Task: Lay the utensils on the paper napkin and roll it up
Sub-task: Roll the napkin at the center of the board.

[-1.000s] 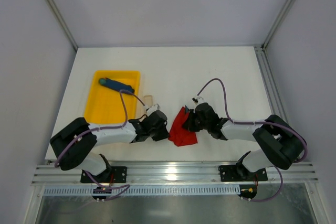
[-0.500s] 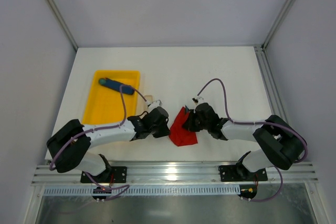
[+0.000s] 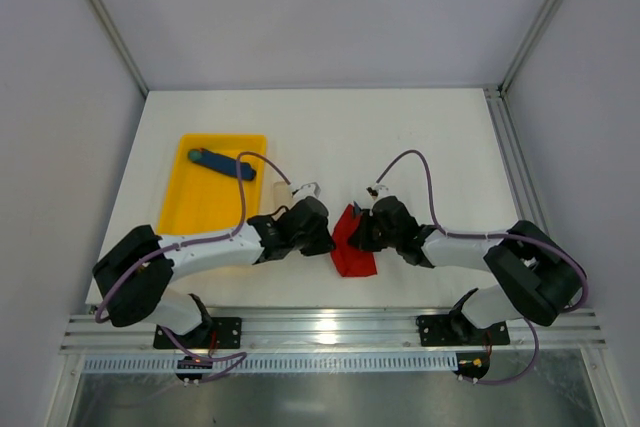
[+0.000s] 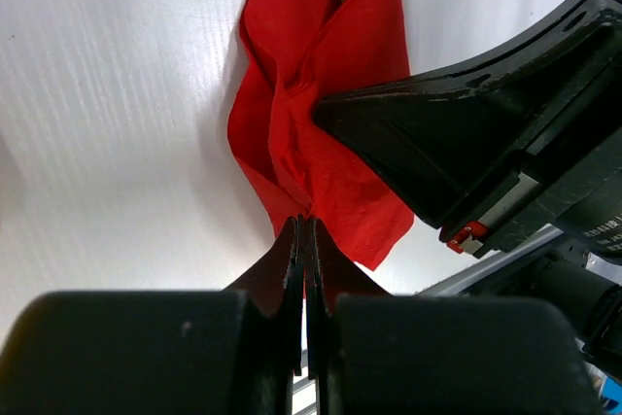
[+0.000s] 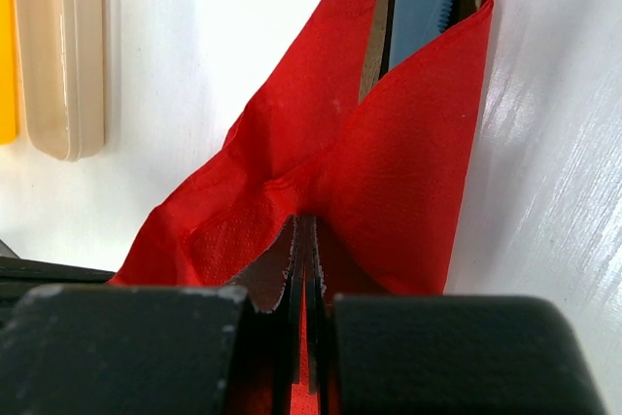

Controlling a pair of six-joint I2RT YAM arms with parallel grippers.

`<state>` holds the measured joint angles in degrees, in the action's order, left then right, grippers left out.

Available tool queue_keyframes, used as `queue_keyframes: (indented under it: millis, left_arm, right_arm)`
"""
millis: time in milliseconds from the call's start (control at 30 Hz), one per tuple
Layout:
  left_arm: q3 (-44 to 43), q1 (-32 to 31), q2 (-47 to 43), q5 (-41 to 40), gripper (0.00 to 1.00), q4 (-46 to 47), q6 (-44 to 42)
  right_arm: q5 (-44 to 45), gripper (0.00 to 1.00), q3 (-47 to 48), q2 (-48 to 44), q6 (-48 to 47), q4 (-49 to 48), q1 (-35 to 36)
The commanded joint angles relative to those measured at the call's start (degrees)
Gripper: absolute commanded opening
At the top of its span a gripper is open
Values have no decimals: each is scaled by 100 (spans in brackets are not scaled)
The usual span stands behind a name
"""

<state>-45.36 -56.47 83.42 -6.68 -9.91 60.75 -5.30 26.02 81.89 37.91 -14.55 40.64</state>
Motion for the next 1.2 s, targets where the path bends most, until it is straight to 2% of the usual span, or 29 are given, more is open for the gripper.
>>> queue_keyframes:
  millis: [0,167,367,500,600,1167]
  left_arm:
    - [-262,-40,-27,-62,0,165,-169]
    - [-394,-31,17,-44,0,139,-257]
    - [-456,-31,87,-88,0,25,-292]
    - [-473,-31,61,-114,0,24,-336]
    - [-482,-40,87,-114,0,33,-345]
    - [-816,-418,430,53,0,613,-591]
  right_arm:
    - [55,4,-44,-191,32,83,-4]
    - [3,5,-53,-261,23,57,-4]
    - [98,21,-211,-884,-160,214,-4]
    - [345,20,-220,-1131,-346,488,-4]
    - [346,16,-264,-956,-311,435,-4]
    - [442,12,-378,-244,102,-153,190]
